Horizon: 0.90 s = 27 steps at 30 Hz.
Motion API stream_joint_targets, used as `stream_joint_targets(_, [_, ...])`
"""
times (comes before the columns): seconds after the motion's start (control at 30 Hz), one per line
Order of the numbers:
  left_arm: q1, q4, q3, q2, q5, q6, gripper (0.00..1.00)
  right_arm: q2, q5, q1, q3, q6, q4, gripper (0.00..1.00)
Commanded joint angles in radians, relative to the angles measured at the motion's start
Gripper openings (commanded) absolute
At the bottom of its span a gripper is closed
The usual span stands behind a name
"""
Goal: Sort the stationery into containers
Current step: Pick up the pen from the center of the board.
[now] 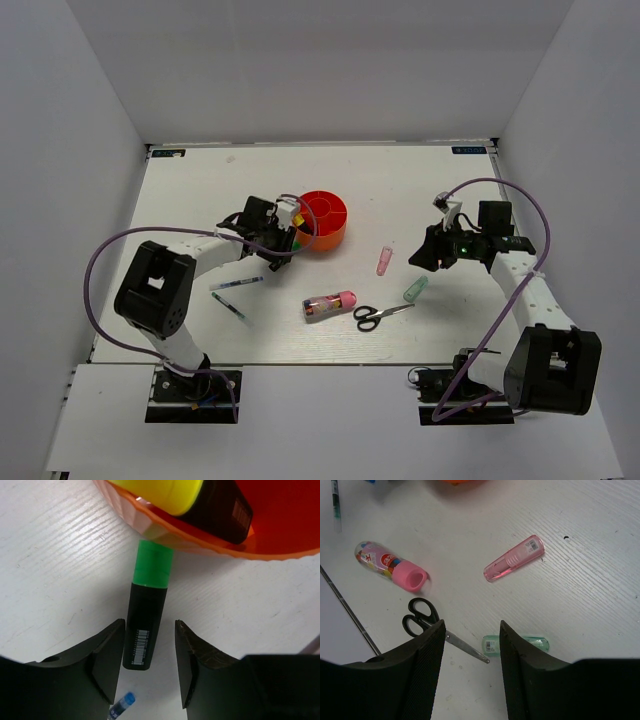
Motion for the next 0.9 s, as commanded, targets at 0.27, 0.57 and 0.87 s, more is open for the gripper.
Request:
stream_joint_targets(0.27, [-0.015, 0.046, 0.040, 0.040, -0.053, 0.074, 0.58, 0.019, -0.014, 0.003, 0.029, -0.017, -0.007, 0.51])
stream_joint_targets(0.57, [-0.034, 0.060, 0.078, 0.091, -0.051, 0.082, 0.60, 0.030, -0.015, 0.003, 0.032, -0.023, -0.012, 0.51])
stream_joint_targets(0.87, [-0.057, 0.054, 0.089, 0.135, -0.106, 0.102, 0.56, 0.028, -0.015, 0.004, 0.035, -0.029, -0.014, 0.51])
